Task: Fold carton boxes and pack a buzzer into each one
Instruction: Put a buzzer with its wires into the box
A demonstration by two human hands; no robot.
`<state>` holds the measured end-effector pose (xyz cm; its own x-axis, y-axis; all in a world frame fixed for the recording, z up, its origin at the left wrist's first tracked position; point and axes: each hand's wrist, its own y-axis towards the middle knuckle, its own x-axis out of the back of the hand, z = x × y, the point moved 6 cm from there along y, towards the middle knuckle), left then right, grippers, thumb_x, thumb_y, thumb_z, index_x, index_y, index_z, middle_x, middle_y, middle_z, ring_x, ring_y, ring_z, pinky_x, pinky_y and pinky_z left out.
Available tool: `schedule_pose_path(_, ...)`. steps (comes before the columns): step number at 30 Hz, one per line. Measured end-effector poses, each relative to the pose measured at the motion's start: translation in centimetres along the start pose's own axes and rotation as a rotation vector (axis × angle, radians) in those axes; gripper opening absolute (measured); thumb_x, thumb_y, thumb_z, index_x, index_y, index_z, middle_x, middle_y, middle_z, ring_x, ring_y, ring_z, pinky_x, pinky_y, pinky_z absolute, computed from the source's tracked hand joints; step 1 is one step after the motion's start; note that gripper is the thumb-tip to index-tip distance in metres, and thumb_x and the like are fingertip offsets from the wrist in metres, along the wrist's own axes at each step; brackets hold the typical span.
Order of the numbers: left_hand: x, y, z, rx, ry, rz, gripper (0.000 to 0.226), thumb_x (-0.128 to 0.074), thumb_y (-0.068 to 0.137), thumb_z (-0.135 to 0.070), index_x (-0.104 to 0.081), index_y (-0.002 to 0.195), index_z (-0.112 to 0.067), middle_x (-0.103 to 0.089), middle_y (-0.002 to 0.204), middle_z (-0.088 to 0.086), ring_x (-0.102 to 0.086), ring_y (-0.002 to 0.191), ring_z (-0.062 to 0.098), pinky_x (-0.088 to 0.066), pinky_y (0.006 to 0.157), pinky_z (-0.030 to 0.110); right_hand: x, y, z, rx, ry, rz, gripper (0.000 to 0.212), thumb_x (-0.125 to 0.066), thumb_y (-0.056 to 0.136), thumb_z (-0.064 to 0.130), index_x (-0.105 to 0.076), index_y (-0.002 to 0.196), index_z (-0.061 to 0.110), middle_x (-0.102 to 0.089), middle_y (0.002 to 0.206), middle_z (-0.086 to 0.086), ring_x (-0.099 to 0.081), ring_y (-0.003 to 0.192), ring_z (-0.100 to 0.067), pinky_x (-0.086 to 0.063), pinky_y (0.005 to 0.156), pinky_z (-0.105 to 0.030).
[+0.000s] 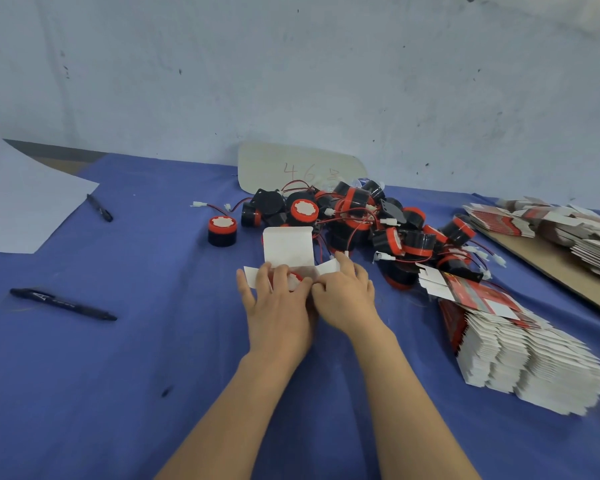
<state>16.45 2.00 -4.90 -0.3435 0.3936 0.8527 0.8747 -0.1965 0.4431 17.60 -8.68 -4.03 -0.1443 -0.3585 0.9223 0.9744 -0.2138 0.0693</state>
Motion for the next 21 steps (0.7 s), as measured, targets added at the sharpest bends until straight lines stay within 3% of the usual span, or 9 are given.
schedule_pose_path(4, -0.2, 0.1, 0.2, 0.002, -0.014, -0.015, 0.029, -0.039, 0.099, -0.034, -0.050, 0.126, -0.038, -0.031, 0.145, -0.001, -0.010, 0.143, 0.024, 0.022, 0.109, 0.054, -0.2, -0.3, -0.1, 0.023, 0.151, -0.119, 0.028, -0.042, 0.095, 0.018, -0.069, 0.093, 0.011, -0.014, 0.159, -0.003, -0.021, 0.138, -0.027, -0.029, 0.099, -0.029)
schedule_pose_path(6, -0.2, 0.1, 0.3, 0.001, -0.026, -0.037, 0.028, -0.038, 0.100, -0.034, -0.052, 0.124, -0.037, -0.034, 0.141, -0.003, -0.016, 0.140, 0.021, 0.020, 0.109, 0.053, 0.5, -0.7, 0.0, 0.069, 0.313, -0.279, 0.027, -0.046, 0.094, 0.011, -0.066, 0.110, 0.014, -0.032, 0.151, -0.003, -0.039, 0.128, -0.019, -0.027, 0.082, -0.011)
schedule_pose_path(9, -0.3, 0.1, 0.4, -0.008, -0.044, -0.061, 0.025, -0.041, 0.100, -0.034, -0.056, 0.120, -0.037, -0.040, 0.134, -0.005, -0.025, 0.133, 0.017, 0.026, 0.103, 0.047, 1.5, -0.9, -0.4, 0.098, 0.643, -0.409, 0.036, -0.048, 0.095, 0.009, -0.052, 0.128, 0.022, -0.062, 0.114, 0.006, -0.058, 0.093, -0.005, -0.036, 0.068, -0.003)
schedule_pose_path(11, -0.3, 0.2, 0.7, -0.022, -0.076, -0.070, 0.026, -0.044, 0.099, -0.030, -0.057, 0.119, -0.037, -0.042, 0.133, -0.007, -0.032, 0.130, 0.014, 0.024, 0.104, 0.044, 1.4, -0.8, -0.5, 0.102, 0.721, -0.380, 0.023, -0.051, 0.095, 0.014, -0.056, 0.116, 0.022, -0.062, 0.091, 0.017, -0.058, 0.082, 0.002, -0.039, 0.063, 0.000)
schedule_pose_path(14, 0.0, 0.4, 1.2, -0.055, -0.220, -0.139, 0.025, -0.053, 0.095, -0.022, -0.062, 0.116, -0.032, -0.042, 0.137, -0.005, -0.038, 0.128, 0.016, 0.006, 0.115, 0.045, 0.5, -0.6, -0.4, 0.141, 0.605, -0.263, 0.015, -0.055, 0.095, 0.023, -0.070, 0.095, 0.022, -0.058, 0.077, 0.026, -0.057, 0.075, 0.008, -0.038, 0.062, 0.001)
schedule_pose_path(16, 0.9, 0.3, 1.7, -0.041, -0.435, -0.250, 0.021, -0.064, 0.089, -0.014, -0.065, 0.109, -0.019, -0.036, 0.144, 0.003, -0.034, 0.132, 0.020, -0.020, 0.116, 0.032, 0.3, -0.4, -0.6, 0.142, 0.562, -0.261, 0.017, -0.056, 0.094, 0.022, -0.073, 0.094, 0.018, -0.059, 0.079, 0.025, -0.054, 0.071, 0.009, -0.036, 0.062, 0.002)
schedule_pose_path(18, 2.2, 0.2, 2.5, 0.005, -0.667, -0.398, 0.022, -0.067, 0.085, -0.007, -0.059, 0.105, -0.010, -0.031, 0.145, 0.007, -0.030, 0.131, 0.008, -0.035, 0.097, 0.006, 0.1, -0.4, -0.8, 0.134, 0.565, -0.273, 0.015, -0.058, 0.093, 0.019, -0.072, 0.096, 0.015, -0.061, 0.093, 0.017, -0.053, 0.077, 0.008, -0.036, 0.065, 0.003)
schedule_pose_path(19, 2.8, 0.1, 3.1, 0.037, -0.754, -0.478, 0.022, -0.064, 0.086, -0.004, -0.056, 0.106, -0.007, -0.029, 0.145, 0.009, -0.029, 0.129, 0.001, -0.035, 0.091, 0.002, -0.1, -0.3, -0.9, 0.135, 0.584, -0.270, 0.013, -0.059, 0.093, 0.018, -0.071, 0.097, 0.015, -0.060, 0.100, 0.014, -0.054, 0.080, 0.006, -0.036, 0.066, 0.003)
schedule_pose_path(21, 3.0, 0.1, 4.2, 0.151, -0.899, -0.570, 0.021, -0.054, 0.093, -0.003, -0.050, 0.113, -0.007, -0.025, 0.146, 0.006, -0.033, 0.130, -0.002, -0.039, 0.097, 0.014, -0.3, -0.3, -0.9, 0.146, 0.602, -0.255, 0.010, -0.059, 0.093, 0.013, -0.069, 0.096, 0.013, -0.059, 0.107, 0.009, -0.054, 0.090, -0.001, -0.038, 0.069, 0.002)
